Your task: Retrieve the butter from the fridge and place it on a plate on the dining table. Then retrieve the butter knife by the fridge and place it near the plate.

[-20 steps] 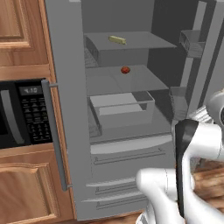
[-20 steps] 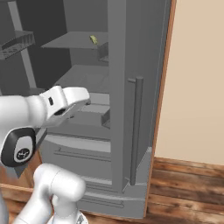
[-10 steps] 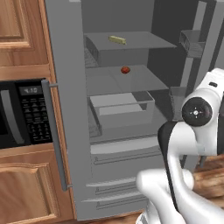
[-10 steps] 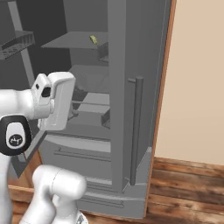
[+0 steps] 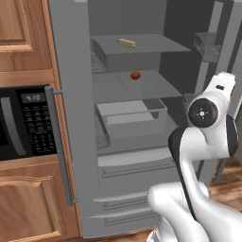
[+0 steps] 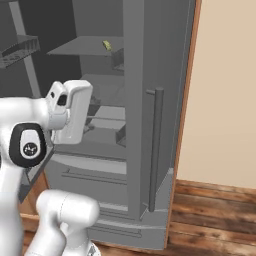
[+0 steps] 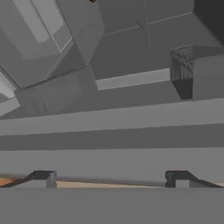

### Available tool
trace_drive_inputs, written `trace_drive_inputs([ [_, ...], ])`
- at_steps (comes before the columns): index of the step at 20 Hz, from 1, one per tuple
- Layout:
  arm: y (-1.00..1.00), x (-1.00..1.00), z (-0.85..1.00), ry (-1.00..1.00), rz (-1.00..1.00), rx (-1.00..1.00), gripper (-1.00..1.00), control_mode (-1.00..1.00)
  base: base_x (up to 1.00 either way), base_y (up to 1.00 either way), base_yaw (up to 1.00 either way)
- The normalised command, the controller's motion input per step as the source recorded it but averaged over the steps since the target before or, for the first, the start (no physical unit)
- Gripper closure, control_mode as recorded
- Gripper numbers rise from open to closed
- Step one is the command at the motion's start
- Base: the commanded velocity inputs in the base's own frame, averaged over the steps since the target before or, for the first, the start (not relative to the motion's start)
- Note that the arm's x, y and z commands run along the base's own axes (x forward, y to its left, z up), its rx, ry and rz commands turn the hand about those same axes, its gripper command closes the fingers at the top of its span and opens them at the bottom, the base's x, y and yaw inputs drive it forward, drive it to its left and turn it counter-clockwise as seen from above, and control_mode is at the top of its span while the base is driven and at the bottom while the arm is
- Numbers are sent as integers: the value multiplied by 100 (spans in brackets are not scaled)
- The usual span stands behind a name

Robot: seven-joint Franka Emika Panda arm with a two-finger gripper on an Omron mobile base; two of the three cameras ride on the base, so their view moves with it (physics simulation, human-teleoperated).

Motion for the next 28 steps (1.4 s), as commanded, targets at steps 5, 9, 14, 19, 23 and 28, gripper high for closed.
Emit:
trace_drive_inputs([
  [5,-24,32,0,19,0,0,-100,-100,0,0,0],
  [9,-42,35,0,26,0,0,-100,-100,0,0,0],
  [14,-40,27,0,29,0,0,-100,-100,0,0,0],
  [19,-90,2,-9,29,0,0,-100,-100,0,0,0],
  [23,-100,0,-13,31,-7,0,-100,-100,0,0,0],
  [28,-95,-26,-6,17,-12,1,-100,-100,0,0,0],
])
